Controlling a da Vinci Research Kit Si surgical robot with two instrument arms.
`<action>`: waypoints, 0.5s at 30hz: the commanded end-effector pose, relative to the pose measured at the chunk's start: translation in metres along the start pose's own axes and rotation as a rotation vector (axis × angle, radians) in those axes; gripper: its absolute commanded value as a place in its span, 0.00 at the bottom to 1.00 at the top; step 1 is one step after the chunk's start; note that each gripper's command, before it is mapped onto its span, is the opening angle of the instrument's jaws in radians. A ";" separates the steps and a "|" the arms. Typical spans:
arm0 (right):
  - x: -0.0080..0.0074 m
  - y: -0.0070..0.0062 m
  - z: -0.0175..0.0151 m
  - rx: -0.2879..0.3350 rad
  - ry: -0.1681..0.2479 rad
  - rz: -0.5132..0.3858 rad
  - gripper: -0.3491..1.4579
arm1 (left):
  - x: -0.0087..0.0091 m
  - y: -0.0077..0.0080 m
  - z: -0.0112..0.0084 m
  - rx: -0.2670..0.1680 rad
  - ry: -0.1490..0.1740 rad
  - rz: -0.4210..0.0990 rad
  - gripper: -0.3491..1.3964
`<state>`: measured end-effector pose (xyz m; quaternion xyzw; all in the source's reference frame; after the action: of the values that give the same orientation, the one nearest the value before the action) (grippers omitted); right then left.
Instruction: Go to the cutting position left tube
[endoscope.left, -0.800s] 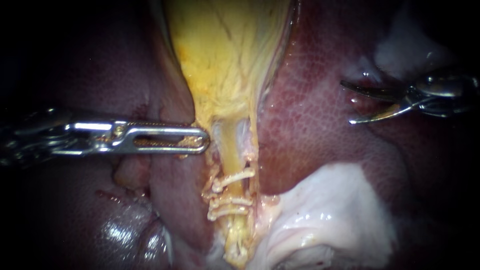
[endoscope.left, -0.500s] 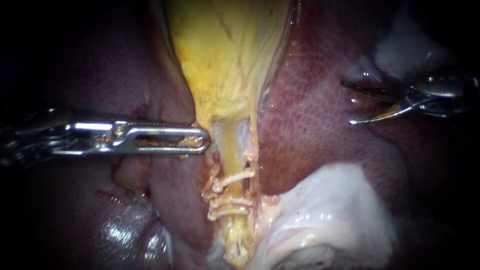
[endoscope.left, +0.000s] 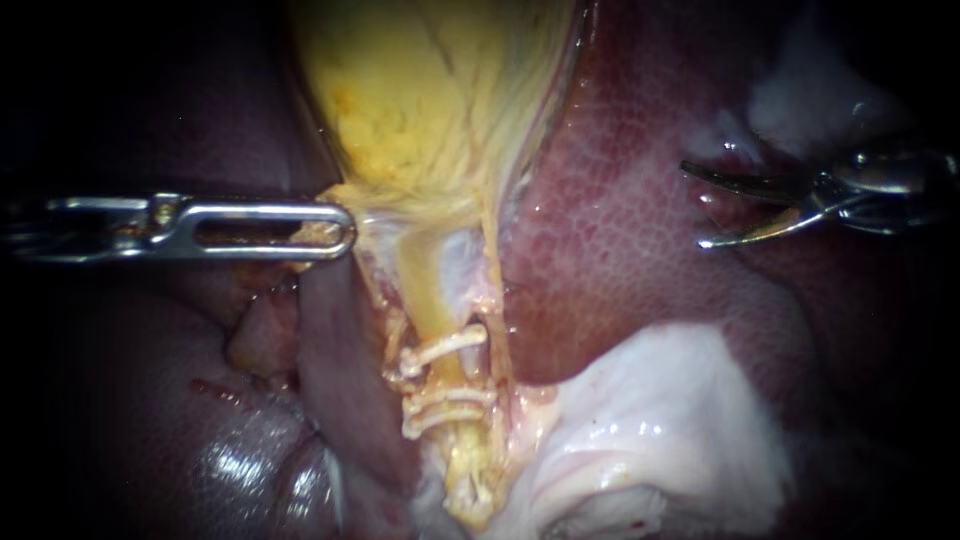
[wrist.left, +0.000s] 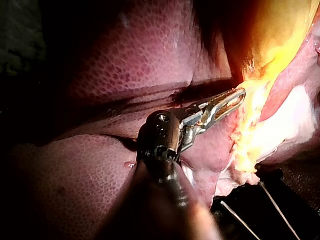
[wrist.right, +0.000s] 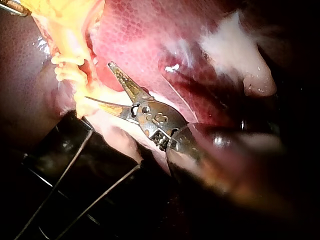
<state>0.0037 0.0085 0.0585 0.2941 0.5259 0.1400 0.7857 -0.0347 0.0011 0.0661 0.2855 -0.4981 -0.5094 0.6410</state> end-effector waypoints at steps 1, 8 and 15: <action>-0.0004 -0.0001 0.0004 0.001 0.000 -0.009 0.93 | 0.0001 -0.0001 0.0000 -0.001 -0.001 0.000 0.00; -0.0046 -0.0016 0.0065 0.009 -0.123 -0.016 0.94 | 0.0001 -0.0002 0.0001 -0.002 -0.001 0.000 0.00; -0.0093 -0.0014 0.0133 0.088 -0.162 0.037 0.94 | 0.0001 -0.0002 0.0001 -0.002 -0.001 0.000 0.00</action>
<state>0.0123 -0.0020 0.0689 0.3502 0.4599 0.1079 0.8088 -0.0349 0.0010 0.0660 0.2847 -0.4981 -0.5103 0.6407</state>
